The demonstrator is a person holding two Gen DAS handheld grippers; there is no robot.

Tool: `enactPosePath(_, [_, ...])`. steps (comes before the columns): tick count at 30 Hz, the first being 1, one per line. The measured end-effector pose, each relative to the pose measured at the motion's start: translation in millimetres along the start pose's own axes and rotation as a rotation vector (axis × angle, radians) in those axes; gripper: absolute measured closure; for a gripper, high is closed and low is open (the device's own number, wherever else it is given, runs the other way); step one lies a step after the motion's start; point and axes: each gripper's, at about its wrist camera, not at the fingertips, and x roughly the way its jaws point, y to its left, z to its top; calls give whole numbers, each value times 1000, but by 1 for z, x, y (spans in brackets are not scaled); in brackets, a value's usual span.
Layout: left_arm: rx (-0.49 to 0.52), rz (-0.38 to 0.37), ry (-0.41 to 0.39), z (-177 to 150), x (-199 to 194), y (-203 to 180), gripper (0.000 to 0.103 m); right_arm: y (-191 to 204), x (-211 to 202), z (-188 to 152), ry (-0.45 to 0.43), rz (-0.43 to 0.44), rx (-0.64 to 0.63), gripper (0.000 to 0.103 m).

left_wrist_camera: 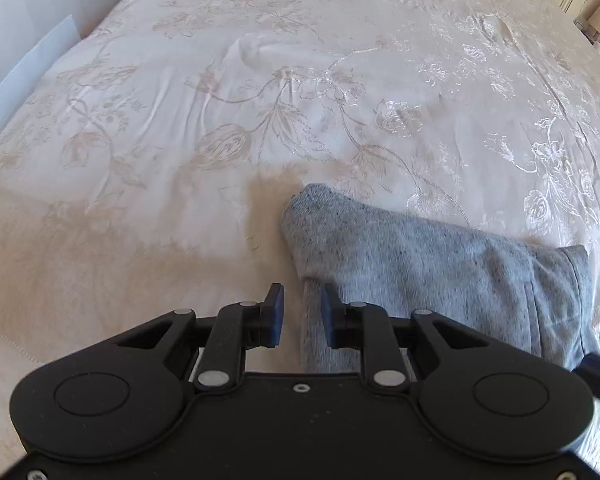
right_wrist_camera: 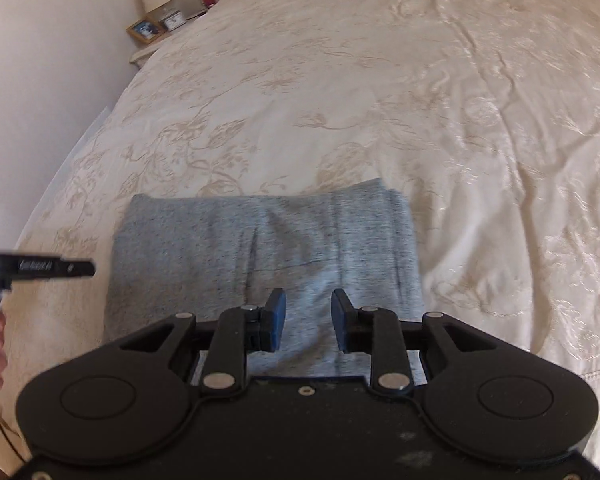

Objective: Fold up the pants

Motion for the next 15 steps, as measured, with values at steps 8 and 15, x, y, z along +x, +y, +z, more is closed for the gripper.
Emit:
enactPosePath(8, [-119, -160, 178, 41, 64, 17, 66, 67, 39, -26, 84, 93, -215, 75])
enactPosePath(15, [-145, -161, 68, 60, 64, 26, 69, 82, 54, -45, 120, 46, -316, 75])
